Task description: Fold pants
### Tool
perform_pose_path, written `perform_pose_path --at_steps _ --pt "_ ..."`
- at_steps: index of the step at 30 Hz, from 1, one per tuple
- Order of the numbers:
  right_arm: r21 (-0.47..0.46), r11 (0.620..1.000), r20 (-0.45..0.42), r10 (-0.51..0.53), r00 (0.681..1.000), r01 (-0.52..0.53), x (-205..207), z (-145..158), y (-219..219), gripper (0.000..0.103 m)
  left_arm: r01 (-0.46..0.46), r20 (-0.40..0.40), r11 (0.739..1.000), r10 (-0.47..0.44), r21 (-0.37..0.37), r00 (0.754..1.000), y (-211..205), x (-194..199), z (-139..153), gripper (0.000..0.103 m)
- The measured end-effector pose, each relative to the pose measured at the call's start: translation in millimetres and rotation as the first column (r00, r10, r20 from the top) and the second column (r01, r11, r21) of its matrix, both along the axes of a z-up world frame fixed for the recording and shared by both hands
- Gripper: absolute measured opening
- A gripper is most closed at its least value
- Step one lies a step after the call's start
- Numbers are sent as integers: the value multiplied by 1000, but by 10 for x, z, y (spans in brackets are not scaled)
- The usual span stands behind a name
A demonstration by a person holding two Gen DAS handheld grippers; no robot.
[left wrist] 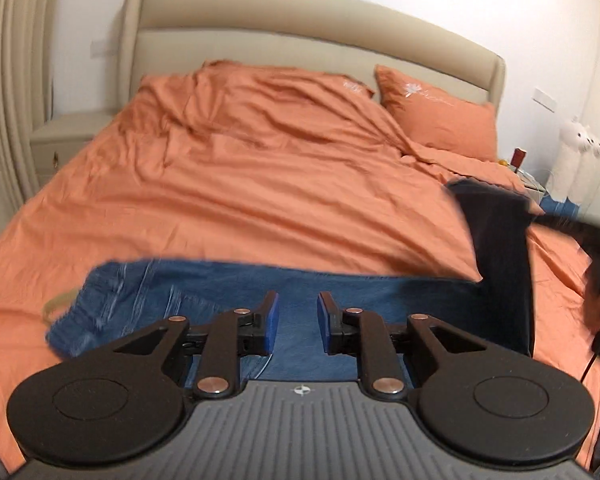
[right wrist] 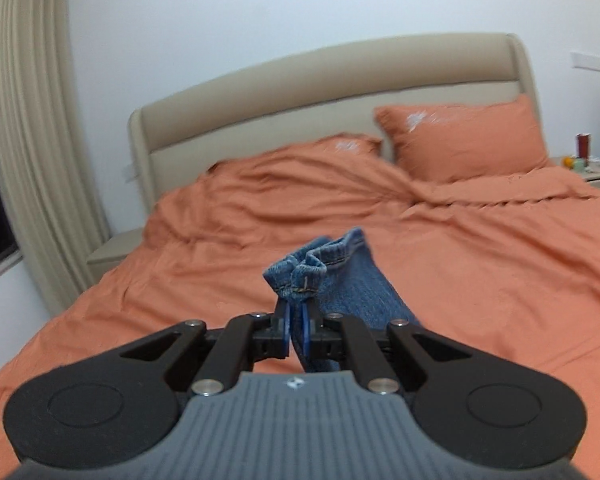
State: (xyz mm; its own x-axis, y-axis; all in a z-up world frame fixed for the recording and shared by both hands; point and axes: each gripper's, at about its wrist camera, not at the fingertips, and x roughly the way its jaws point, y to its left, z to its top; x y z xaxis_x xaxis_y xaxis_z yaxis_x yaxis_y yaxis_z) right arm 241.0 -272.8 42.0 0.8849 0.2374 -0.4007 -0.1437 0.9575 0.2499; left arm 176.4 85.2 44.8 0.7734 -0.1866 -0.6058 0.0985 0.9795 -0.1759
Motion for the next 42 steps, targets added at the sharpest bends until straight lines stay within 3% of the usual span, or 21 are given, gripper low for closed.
perform_pose_path --at_steps 3,7,11,13,14,16,19,21,28,31,33,35,38,40,42 --pt "-38 996 -89 81 993 -84 8 -560 481 1 1 -76 997 -8 -82 997 131 52 -305 23" --pt "-121 971 -266 167 949 -205 -106 -1438 1000 1 17 -167 986 -46 -168 985 187 51 -744 27" --pt "-151 958 -326 183 927 -242 -253 -1864 1063 6 39 -209 964 -96 -262 973 142 112 -1032 42" --pt "-142 956 -321 200 926 -256 -272 -1882 1028 11 43 -230 949 -120 -314 966 92 216 -1139 45" --pt "-128 955 -325 213 922 -266 -280 -1874 1010 22 44 -239 939 -132 -340 962 66 267 -1188 46" --pt "-89 951 -334 253 908 -298 -236 -1836 999 31 41 -256 919 -152 -392 955 7 401 -1290 48" --pt "-70 942 -345 286 894 -328 -256 -1713 985 33 28 -264 886 -168 -463 950 -109 593 -1422 56" --pt "-85 943 -324 278 904 -320 -335 -1602 880 37 10 -266 868 -163 -497 950 -178 742 -1517 61" --pt "-201 973 -263 59 963 -115 -615 -1463 6 41 -51 -291 842 -129 -537 948 -464 1232 -1849 61" --pt "-251 968 -284 -55 957 -19 -757 -1503 -412 43 -51 -297 834 -138 -550 945 -565 1347 -1954 61" --pt "-276 961 -300 -113 947 27 -857 -1556 -604 46 -32 -283 843 -145 -537 948 -631 1351 -1971 61" --pt "-286 957 -317 -146 937 53 -960 -1638 -730 48 -11 -266 864 -143 -503 953 -704 1340 -1949 55" --pt "-261 961 -315 -170 934 87 -1020 -1753 -803 47 32 -260 903 -157 -428 953 -814 1335 -1870 13" --pt "-232 967 -307 -172 936 102 -990 -1778 -795 47 51 -221 910 -154 -412 963 -843 1278 -1762 11" --pt "-223 970 -282 -161 946 99 -994 -1757 -727 47 66 -178 900 -157 -432 972 -848 1228 -1610 10"
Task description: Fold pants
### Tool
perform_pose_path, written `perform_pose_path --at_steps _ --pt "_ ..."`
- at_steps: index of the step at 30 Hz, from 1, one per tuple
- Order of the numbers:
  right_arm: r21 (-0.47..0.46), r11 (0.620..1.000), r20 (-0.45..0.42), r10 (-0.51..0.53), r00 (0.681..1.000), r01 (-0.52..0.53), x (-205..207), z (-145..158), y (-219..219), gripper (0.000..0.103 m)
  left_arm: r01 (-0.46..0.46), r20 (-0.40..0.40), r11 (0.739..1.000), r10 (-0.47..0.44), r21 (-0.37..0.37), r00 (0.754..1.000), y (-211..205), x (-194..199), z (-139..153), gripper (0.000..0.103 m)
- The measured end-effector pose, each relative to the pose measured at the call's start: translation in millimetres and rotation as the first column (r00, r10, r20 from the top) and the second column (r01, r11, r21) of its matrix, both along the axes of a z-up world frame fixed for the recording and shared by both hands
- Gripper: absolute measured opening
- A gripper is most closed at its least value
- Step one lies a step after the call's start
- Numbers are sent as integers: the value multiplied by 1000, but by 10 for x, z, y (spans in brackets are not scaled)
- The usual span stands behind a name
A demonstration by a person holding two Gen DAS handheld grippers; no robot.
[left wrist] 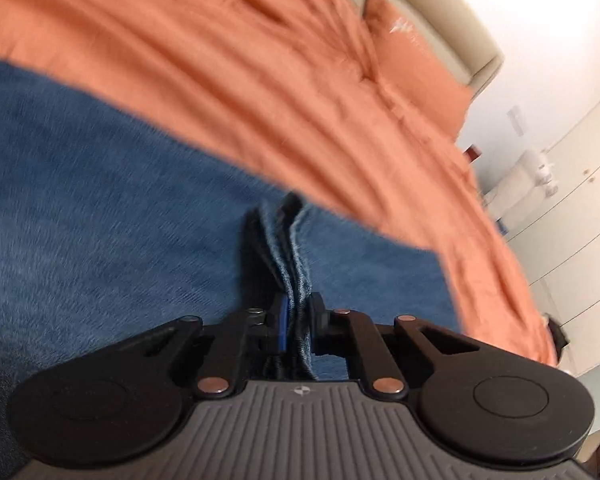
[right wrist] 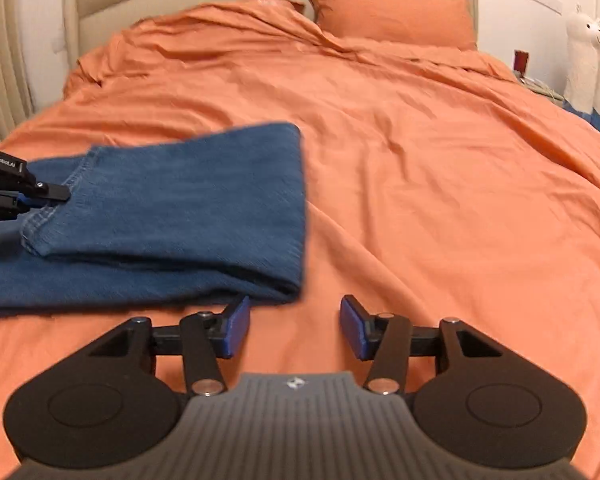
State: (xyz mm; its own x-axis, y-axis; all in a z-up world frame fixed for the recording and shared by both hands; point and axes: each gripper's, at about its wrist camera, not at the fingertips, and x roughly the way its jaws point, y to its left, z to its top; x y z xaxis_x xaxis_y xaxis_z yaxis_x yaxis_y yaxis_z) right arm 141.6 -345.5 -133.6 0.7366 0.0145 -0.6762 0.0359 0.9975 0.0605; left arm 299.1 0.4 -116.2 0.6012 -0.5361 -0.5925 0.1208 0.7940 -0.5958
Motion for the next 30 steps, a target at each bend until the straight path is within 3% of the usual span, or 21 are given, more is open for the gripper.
perform_pose_path --at_steps 3,7,8,13,17,20,25,28,30 --pt "-70 997 34 21 999 -19 66 52 174 47 3 61 1000 -3 -7 998 -14 -89 272 9" --pt "-98 995 36 32 999 -28 152 47 220 43 0 87 998 -5 63 996 -5 -153 486 9" --pt "-85 996 27 28 999 -25 161 19 184 35 1 78 996 -8 92 997 1 -146 456 9" --pt "-9 1000 -43 0 999 -1 209 -164 8 31 6 -18 981 -2 191 1000 -33 -51 -20 9" --pt "-22 1000 -69 6 998 -8 181 -167 -27 25 0 -56 984 10 179 998 15 -49 -225 10" --pt "-47 999 -95 9 995 -14 138 -119 -41 12 -6 -75 984 19 176 997 56 -49 -205 21" --pt "-8 1000 -60 -6 998 6 16 139 -116 11 -25 -2 973 26 230 1000 115 -113 27 23" --pt "-28 999 -20 14 1000 -15 168 287 -70 11 -32 9 982 31 184 999 154 -40 97 29" --pt "-63 997 -2 37 999 -37 374 333 -7 11 -48 -1 990 48 135 999 161 64 83 45"
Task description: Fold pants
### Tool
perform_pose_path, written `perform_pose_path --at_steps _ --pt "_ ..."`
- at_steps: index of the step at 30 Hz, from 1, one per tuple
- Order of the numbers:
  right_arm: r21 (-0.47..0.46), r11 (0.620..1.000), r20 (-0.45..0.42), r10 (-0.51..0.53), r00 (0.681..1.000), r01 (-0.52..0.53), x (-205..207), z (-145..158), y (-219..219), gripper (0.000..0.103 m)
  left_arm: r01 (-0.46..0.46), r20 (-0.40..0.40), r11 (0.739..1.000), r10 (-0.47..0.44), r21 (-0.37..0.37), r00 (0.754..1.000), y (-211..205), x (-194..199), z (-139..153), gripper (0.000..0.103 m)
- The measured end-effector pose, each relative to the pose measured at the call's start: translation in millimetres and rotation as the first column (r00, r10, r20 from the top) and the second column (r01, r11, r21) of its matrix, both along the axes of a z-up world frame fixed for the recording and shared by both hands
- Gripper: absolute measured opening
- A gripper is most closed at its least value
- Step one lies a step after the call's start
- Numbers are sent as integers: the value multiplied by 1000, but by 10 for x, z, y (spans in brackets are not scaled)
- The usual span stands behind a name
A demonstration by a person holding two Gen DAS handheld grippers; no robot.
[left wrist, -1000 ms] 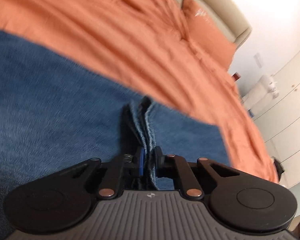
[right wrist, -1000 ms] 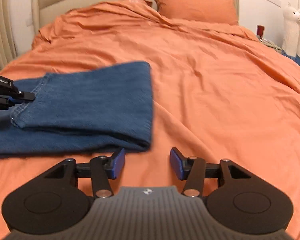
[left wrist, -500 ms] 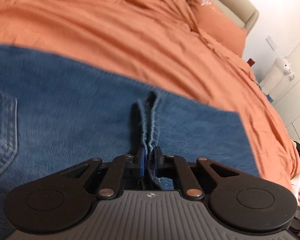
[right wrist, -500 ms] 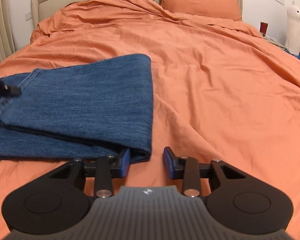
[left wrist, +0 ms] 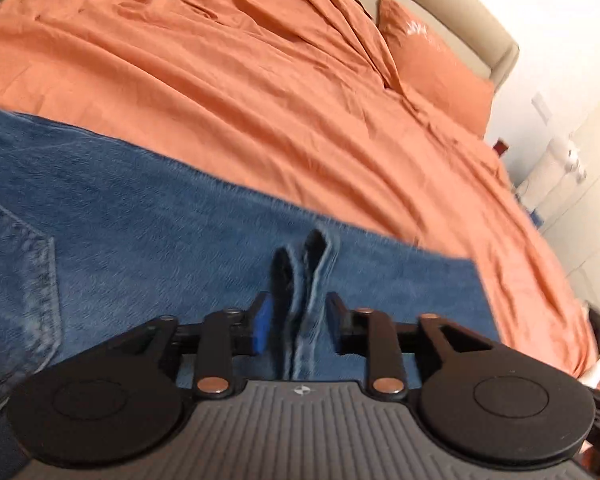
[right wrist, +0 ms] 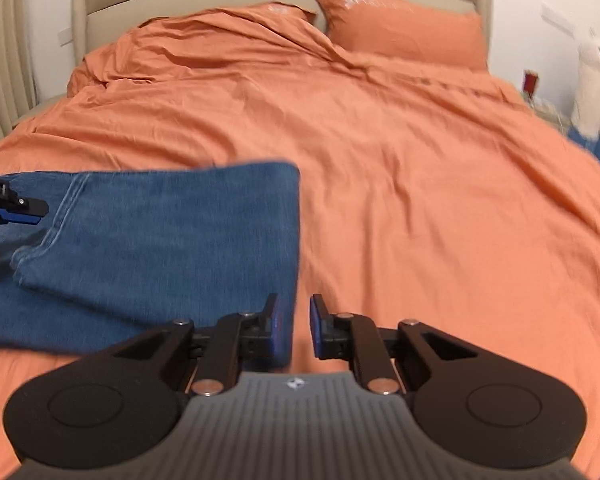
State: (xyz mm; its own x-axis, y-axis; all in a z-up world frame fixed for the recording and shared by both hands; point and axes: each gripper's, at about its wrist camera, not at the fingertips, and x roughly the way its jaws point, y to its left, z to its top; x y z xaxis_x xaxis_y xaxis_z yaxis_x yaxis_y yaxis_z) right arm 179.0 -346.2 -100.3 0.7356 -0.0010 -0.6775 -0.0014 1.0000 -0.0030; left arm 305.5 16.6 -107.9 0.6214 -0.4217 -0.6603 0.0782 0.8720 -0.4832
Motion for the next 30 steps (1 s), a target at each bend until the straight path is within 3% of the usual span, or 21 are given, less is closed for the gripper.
perform_pose_path --at_steps 2,6,7,8,12,14,17,22,25,27,30 --pt "9 1000 1 10 1000 -10 250 21 30 11 -12 -22 998 10 -57 1000 -1 139 -69 48" --pt "43 999 -13 10 1000 -10 742 -5 78 11 -47 -86 991 36 -128 996 19 449 -273 46" --pt "59 998 -19 13 1000 -11 843 -19 84 11 -35 -100 991 22 -132 995 18 510 -300 38" --pt "77 997 -17 14 1000 -13 931 -26 83 10 -9 -88 991 -3 -131 996 12 544 -298 17" --pt "36 998 15 42 999 -43 1174 -18 164 5 75 117 996 -69 -47 991 -99 402 -71 10" --pt "22 997 23 70 997 -71 1272 -43 190 2 101 158 994 -105 33 982 -182 347 -37 9" --pt "7 998 10 67 998 -67 1449 -175 176 0 96 116 989 -109 113 987 -233 398 -181 8" --pt "57 998 -45 25 999 -22 1635 -508 83 0 84 80 987 -96 139 992 -234 446 -429 8" --pt "33 999 -60 32 998 -30 1667 -645 118 0 78 62 984 -89 157 994 -248 430 -396 11" --pt "10 999 -67 34 997 -33 1679 -620 152 0 63 55 980 -74 190 996 -255 388 -321 21" --pt "-24 999 -64 37 997 -38 1611 -502 192 0 32 69 966 -52 255 996 -288 238 -156 21"
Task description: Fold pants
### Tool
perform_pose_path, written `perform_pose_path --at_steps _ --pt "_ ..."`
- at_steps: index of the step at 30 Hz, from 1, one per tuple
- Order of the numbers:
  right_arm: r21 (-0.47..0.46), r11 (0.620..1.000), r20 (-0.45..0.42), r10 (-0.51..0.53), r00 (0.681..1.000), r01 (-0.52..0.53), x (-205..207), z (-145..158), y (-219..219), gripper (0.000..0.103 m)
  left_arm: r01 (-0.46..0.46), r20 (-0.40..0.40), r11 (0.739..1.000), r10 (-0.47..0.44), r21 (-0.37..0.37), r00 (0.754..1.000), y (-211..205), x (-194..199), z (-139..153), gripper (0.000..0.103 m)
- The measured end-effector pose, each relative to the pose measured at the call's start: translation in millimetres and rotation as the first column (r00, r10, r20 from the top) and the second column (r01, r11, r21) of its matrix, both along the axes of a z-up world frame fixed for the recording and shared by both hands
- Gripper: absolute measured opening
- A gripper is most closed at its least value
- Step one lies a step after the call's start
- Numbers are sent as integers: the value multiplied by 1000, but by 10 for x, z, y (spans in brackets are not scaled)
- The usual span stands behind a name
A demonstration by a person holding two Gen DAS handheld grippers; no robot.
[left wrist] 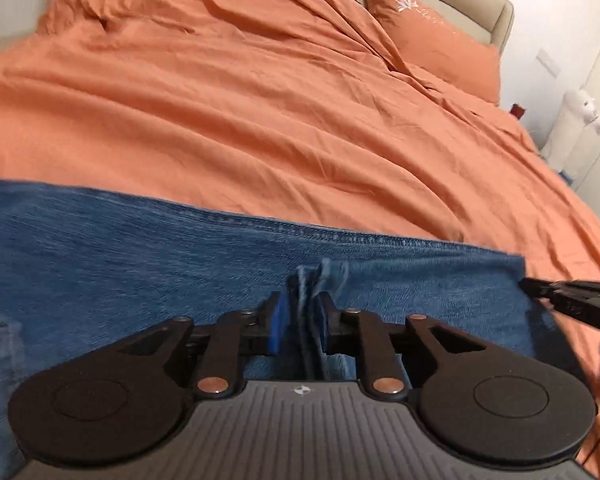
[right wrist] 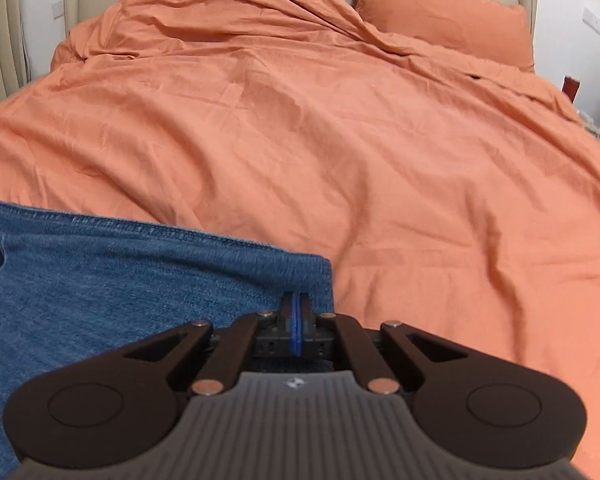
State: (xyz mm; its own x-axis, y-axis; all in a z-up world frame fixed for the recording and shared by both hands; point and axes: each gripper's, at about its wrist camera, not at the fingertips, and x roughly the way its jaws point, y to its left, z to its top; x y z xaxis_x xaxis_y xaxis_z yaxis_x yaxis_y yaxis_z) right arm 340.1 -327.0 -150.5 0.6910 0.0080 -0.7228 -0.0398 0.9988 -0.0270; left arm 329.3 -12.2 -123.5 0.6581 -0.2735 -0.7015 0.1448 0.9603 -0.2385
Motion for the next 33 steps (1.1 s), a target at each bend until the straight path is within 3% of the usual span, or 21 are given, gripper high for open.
perform_pose_path --at_steps 7,13,17,21,28,33 --pt "7 997 18 77 997 -78 -664 288 55 0 16 14 999 -17 32 1000 339 -512 550 21" --pt "21 997 -22 72 997 -71 -1133 189 -7 0 -26 -26 999 27 30 999 847 -759 1142 24" --pt "-17 996 -78 86 993 -88 -1162 -12 50 0 -71 -49 997 72 16 996 1148 -933 1384 25" --pt "-74 994 -127 71 989 -81 -1049 81 165 0 -112 -63 994 111 0 992 1408 -1097 1561 26" --pt "-65 976 -35 207 978 -208 -1104 592 534 0 -170 -57 985 169 -21 984 1886 -1348 1647 45" --pt "-84 926 -9 369 929 -368 -1089 768 983 0 -249 -108 961 237 -122 966 2380 -1415 1360 58"
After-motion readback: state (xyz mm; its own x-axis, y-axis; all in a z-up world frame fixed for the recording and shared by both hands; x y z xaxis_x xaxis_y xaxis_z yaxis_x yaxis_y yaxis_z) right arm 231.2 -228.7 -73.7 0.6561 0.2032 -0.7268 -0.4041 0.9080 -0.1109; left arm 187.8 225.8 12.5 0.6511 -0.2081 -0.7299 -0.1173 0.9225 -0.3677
